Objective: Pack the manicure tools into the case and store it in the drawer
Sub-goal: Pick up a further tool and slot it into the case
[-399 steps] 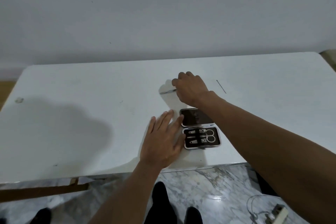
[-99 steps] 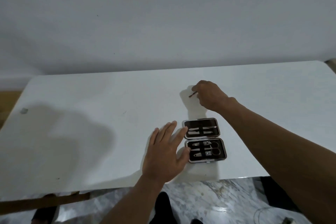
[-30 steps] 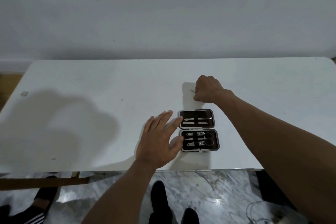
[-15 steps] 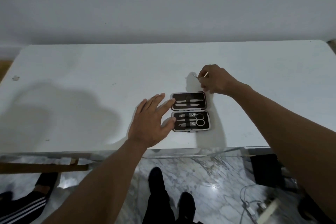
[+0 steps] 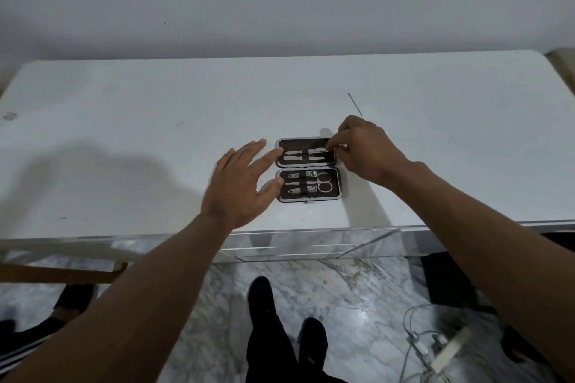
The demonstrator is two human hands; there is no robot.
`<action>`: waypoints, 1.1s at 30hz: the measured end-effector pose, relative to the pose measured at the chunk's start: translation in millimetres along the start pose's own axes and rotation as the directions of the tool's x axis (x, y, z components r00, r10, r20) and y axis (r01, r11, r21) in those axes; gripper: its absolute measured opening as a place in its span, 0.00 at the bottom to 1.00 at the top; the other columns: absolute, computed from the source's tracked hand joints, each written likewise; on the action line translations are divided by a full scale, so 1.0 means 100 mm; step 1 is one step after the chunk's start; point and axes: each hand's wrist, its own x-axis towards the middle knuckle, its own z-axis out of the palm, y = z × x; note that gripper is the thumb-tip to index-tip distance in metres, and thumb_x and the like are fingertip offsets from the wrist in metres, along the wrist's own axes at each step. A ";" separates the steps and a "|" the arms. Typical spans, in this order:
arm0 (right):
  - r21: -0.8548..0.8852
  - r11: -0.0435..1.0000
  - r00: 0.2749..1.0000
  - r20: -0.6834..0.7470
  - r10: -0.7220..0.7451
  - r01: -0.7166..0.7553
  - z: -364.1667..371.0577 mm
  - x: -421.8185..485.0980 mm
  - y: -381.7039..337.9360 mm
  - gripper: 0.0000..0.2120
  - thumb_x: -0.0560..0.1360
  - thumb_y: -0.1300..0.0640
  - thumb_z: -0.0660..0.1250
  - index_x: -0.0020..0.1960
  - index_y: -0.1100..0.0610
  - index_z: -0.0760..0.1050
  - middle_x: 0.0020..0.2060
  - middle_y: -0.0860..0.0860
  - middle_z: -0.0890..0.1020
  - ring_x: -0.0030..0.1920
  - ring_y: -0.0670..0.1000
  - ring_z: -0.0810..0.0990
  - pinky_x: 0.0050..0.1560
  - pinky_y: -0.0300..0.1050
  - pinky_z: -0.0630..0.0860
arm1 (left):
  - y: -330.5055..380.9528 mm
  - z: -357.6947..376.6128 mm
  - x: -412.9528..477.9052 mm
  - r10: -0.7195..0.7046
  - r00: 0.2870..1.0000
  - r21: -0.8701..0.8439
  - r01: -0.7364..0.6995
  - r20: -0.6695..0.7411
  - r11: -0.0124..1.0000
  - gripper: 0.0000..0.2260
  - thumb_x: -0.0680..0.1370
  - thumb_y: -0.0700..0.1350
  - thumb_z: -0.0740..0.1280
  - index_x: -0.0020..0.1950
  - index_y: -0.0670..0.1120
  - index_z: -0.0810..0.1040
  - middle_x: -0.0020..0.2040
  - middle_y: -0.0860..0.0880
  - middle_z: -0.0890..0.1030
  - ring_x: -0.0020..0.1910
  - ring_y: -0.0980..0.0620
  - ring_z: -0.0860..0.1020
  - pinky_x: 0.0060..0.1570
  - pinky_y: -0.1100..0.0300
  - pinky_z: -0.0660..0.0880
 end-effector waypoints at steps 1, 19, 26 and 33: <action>-0.008 1.000 1.000 0.011 -0.012 0.012 0.00 -0.01 0.02 0.17 0.75 0.65 0.62 0.59 0.54 0.81 0.53 0.55 0.75 0.51 0.58 0.78 0.50 0.43 0.70 | 0.00 0.00 0.00 -0.001 1.000 0.005 0.001 0.002 1.000 0.25 0.78 0.61 0.55 0.75 0.59 0.64 0.77 0.52 0.65 0.76 0.53 0.61 0.75 0.50 0.54; -0.227 0.968 0.994 0.037 -0.102 0.108 -0.08 0.05 -0.02 0.20 0.74 0.69 0.58 0.60 0.56 0.80 0.50 0.56 0.78 0.48 0.62 0.79 0.46 0.50 0.77 | -0.03 0.00 0.01 0.009 1.000 0.012 -0.009 0.017 1.000 0.25 0.78 0.62 0.55 0.76 0.59 0.62 0.77 0.52 0.64 0.76 0.53 0.61 0.75 0.51 0.54; -0.253 0.961 0.993 0.050 -0.107 0.116 -0.07 0.06 -0.07 0.19 0.74 0.66 0.59 0.57 0.52 0.80 0.49 0.52 0.79 0.50 0.59 0.78 0.41 0.46 0.73 | -0.03 0.00 0.01 0.017 1.000 0.011 -0.017 0.023 1.000 0.27 0.78 0.62 0.53 0.77 0.57 0.61 0.77 0.52 0.64 0.76 0.53 0.60 0.75 0.52 0.52; -0.233 0.961 0.989 0.039 -0.146 0.151 -0.01 0.15 -0.12 0.13 0.73 0.66 0.60 0.51 0.58 0.81 0.46 0.55 0.82 0.49 0.59 0.78 0.48 0.52 0.77 | -0.04 -0.01 0.01 0.018 0.999 0.005 -0.018 0.029 1.000 0.27 0.78 0.63 0.53 0.77 0.57 0.61 0.77 0.52 0.63 0.76 0.53 0.59 0.75 0.52 0.52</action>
